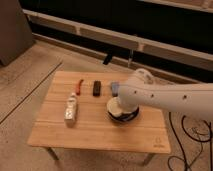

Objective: Place the ceramic cup in the ceramic bowl

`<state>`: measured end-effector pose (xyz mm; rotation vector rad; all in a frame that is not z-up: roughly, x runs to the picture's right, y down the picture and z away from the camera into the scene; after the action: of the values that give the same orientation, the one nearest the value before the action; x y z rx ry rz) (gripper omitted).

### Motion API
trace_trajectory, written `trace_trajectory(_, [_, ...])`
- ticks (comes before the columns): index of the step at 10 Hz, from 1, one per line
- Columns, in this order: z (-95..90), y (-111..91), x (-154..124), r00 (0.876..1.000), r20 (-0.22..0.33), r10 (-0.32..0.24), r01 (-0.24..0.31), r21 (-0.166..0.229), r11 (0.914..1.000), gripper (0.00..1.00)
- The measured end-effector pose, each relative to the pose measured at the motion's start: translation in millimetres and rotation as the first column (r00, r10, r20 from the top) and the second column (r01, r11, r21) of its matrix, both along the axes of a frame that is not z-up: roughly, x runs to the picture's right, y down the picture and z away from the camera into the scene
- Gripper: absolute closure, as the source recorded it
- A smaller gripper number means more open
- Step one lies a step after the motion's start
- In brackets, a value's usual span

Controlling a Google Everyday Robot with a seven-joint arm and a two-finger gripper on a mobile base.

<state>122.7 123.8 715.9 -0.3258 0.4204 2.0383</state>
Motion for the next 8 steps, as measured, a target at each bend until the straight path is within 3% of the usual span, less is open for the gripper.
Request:
trace_trajectory(4, [20.7,1,71,0.996,-0.059,0.067,-0.068,-0.029,0.9972,1.00])
trace_trajectory(6, [32.7,-15,78,0.997,-0.056,0.052,-0.054,-0.035,0.9979,1.00])
trace_trajectory(8, [45.6,-34,58,1.000,-0.024,0.018,-0.019,-0.037,0.9991,1.00])
